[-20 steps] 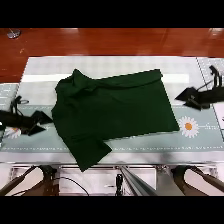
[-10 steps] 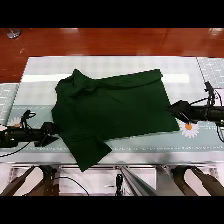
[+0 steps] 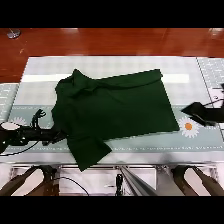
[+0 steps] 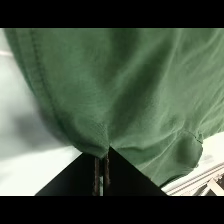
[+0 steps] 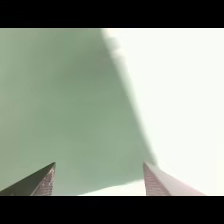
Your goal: Fold the shirts.
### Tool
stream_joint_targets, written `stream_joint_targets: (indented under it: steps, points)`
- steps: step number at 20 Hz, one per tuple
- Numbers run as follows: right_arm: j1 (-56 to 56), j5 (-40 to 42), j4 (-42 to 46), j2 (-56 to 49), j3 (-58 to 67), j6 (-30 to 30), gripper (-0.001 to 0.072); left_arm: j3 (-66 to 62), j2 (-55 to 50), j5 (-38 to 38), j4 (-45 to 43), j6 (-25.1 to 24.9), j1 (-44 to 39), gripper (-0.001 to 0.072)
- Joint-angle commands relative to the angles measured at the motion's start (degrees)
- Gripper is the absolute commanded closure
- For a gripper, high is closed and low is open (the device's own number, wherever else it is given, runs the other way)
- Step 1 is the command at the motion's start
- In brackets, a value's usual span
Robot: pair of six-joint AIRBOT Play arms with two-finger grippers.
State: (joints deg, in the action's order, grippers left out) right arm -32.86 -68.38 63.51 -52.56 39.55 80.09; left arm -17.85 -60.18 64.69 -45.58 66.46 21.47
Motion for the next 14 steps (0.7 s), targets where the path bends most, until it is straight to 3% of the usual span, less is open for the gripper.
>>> stream_joint_targets:
  steps: [1,5,14]
  points:
    - [-7.43,-1.60,8.85,-0.02,-3.50,5.14,0.0091,0.04,-0.17,0.11,0.87,-1.31,-0.79,0.0686]
    - [-3.08,2.47,5.25,-0.17,-13.07,4.11,0.0091,0.04,-0.20,-0.11,0.85,-1.31,-0.79,0.0686]
    - [-0.07,7.23,-12.83,-12.15,-12.31,-5.84,0.0091,0.04,-0.20,-0.66,1.07,-1.29,-0.79,0.0686]
